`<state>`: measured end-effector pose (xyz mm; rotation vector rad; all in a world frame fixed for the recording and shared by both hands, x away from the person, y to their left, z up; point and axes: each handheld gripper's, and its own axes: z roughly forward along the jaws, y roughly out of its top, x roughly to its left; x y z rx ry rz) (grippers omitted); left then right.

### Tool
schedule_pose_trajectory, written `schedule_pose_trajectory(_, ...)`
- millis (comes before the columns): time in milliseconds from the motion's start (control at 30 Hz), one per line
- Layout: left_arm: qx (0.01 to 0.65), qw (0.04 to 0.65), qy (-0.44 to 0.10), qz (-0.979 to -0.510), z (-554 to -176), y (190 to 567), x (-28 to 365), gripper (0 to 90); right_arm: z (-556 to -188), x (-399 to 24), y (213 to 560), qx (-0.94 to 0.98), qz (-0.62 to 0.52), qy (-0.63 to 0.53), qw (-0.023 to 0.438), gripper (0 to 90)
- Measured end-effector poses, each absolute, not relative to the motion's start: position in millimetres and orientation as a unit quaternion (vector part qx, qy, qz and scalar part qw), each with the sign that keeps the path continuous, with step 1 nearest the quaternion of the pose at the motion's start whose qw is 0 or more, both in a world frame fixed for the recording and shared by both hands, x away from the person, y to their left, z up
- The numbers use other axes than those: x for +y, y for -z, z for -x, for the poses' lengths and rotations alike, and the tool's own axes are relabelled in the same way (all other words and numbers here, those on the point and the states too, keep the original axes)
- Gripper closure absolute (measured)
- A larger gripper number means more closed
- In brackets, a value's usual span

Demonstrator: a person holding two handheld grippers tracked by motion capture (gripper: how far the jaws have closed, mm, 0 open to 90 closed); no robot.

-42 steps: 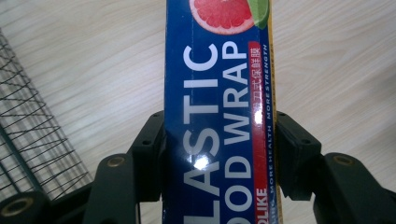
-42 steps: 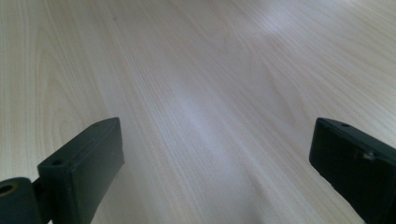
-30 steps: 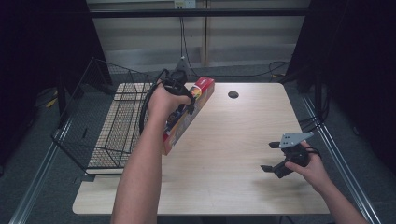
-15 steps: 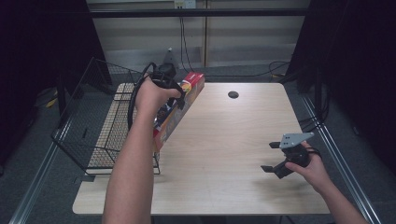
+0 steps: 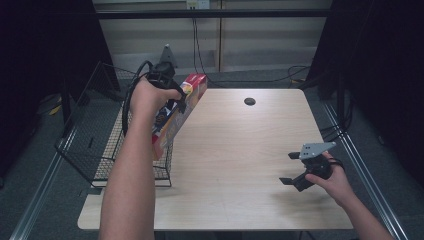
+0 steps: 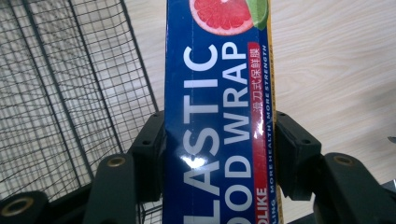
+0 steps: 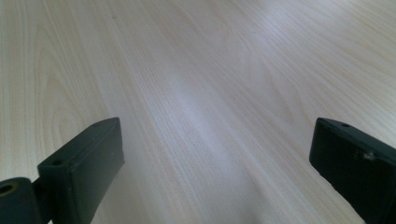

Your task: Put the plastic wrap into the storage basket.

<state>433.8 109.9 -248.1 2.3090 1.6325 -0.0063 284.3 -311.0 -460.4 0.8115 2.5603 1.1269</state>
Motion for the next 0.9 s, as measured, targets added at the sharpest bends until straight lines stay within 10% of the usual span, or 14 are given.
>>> schedule_pose_trajectory(900,0.610,0.157,-0.016,-0.776,-431.1,225.1,147.9,45.2,-284.4,-309.7,460.5,0.874,-0.277,-0.382,0.115,2.9)
